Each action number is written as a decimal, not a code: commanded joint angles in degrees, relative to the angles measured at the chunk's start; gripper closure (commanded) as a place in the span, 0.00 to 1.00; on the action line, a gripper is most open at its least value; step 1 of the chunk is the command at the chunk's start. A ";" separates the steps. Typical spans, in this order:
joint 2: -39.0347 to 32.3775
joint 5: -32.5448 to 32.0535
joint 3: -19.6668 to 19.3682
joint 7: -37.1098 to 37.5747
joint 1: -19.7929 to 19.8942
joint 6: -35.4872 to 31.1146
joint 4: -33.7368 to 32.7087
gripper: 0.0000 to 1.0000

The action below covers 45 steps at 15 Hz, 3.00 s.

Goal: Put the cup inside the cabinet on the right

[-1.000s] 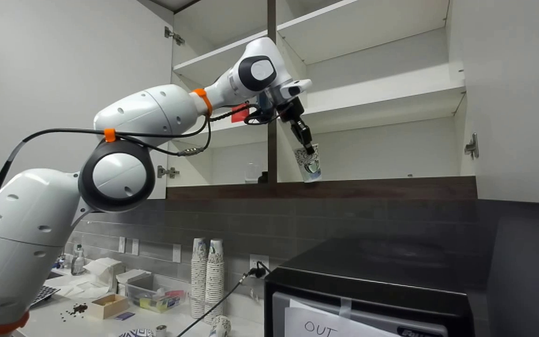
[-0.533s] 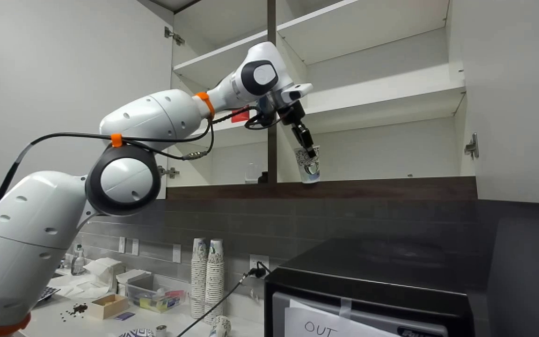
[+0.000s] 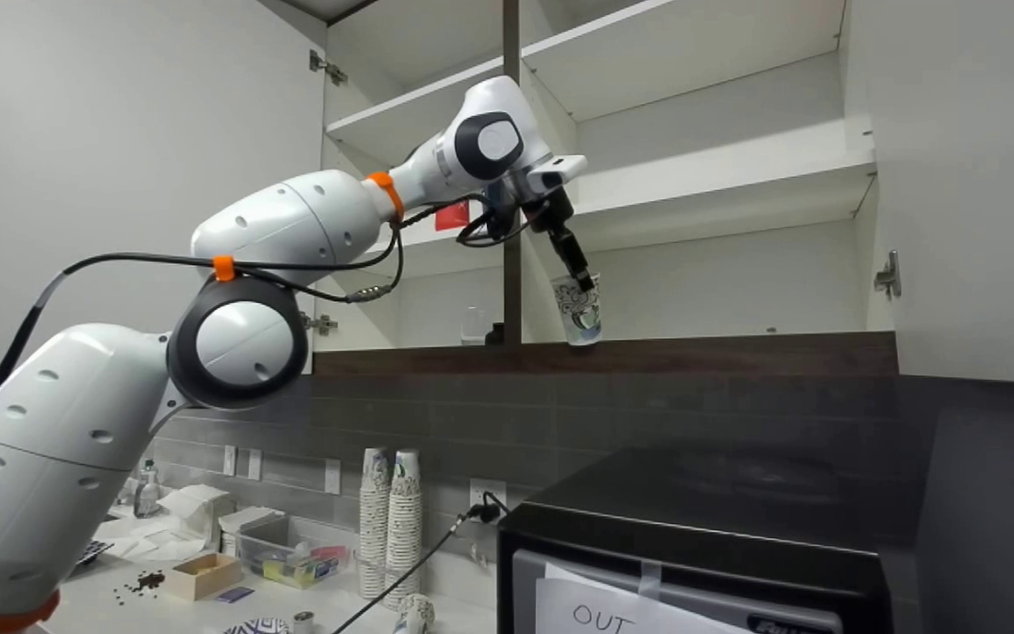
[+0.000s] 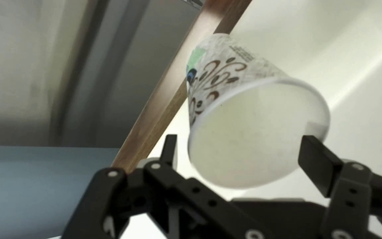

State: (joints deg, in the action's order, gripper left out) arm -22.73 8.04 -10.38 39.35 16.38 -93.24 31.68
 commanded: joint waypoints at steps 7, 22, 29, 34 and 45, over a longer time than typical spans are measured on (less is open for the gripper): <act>-6.18 0.04 0.98 14.97 0.49 2.31 -9.17 0.00; -5.24 3.63 5.83 29.08 2.02 -8.39 -5.49 0.00; -6.19 3.12 6.18 27.87 2.24 -10.60 -5.55 0.00; -5.49 2.41 5.75 26.61 2.75 -9.51 -5.08 0.00; -4.61 -1.57 3.60 20.29 2.56 -2.25 -4.65 0.00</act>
State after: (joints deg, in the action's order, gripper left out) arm -28.59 7.83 -6.28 61.13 18.97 -99.30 26.02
